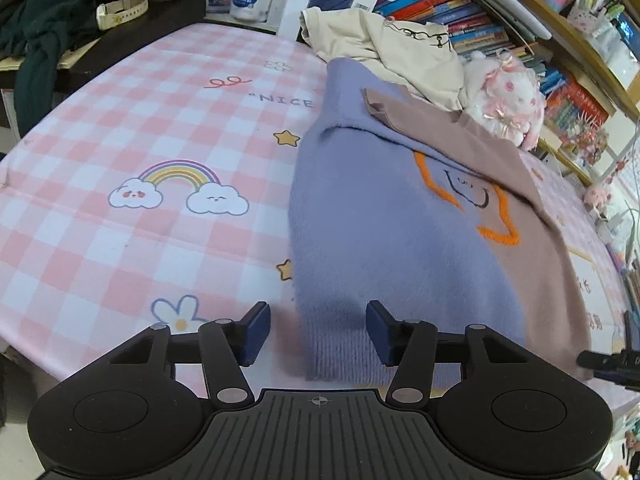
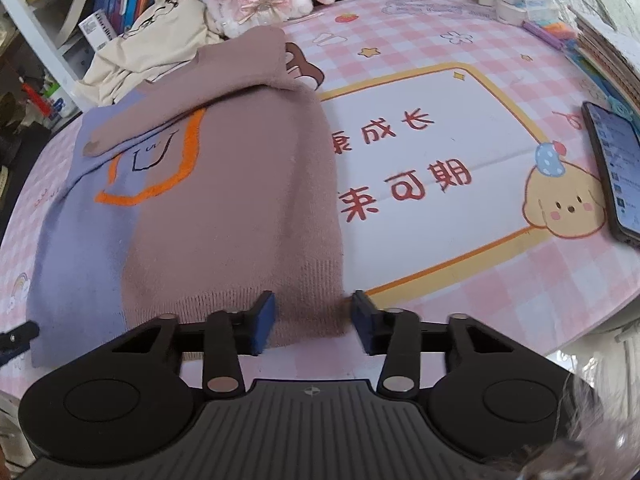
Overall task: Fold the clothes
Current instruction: 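Grasp the lavender hem with the left tool while the right tool grasps the mauve hem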
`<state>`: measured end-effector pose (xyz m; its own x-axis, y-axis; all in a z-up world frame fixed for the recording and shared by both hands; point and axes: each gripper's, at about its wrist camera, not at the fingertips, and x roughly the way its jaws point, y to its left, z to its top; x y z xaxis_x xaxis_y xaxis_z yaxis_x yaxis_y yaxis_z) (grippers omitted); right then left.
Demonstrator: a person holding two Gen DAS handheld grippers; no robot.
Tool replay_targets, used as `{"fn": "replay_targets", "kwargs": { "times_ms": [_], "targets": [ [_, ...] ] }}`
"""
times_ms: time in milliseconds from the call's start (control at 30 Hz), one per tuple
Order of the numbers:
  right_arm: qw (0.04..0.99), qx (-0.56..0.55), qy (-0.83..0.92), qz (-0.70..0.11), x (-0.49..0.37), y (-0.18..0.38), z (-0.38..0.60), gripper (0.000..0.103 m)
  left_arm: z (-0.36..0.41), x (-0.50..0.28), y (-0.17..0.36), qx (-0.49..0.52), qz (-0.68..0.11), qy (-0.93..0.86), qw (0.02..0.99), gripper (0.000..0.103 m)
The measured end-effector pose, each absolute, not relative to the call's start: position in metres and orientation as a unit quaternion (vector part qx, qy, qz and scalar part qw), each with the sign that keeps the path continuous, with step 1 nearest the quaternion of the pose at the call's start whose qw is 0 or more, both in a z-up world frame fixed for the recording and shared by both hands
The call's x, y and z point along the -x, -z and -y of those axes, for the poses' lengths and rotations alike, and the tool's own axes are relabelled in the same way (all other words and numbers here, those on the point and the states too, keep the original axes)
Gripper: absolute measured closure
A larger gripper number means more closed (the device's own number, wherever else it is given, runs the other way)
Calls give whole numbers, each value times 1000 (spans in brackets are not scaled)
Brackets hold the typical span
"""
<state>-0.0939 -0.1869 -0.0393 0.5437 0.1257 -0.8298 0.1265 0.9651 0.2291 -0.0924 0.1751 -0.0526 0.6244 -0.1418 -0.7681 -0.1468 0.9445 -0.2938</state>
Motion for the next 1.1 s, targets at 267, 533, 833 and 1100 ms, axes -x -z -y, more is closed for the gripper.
{"fn": "replay_targets", "kwargs": {
  "times_ms": [267, 533, 833, 1100],
  "targets": [
    [894, -105, -20, -434, 93, 21, 183, 96, -142, 89, 28, 73, -386, 12, 919, 97],
    [861, -221, -56, -454, 82, 27, 206, 89, -154, 84, 39, 139, -429, 20, 892, 72],
    [839, -304, -39, -450, 39, 54, 244, 74, -188, 75, 56, 258, -432, 30, 864, 43],
    [807, -324, -98, -484, 24, 58, 245, 74, -191, 69, 59, 289, -423, 25, 859, 43]
  ]
}}
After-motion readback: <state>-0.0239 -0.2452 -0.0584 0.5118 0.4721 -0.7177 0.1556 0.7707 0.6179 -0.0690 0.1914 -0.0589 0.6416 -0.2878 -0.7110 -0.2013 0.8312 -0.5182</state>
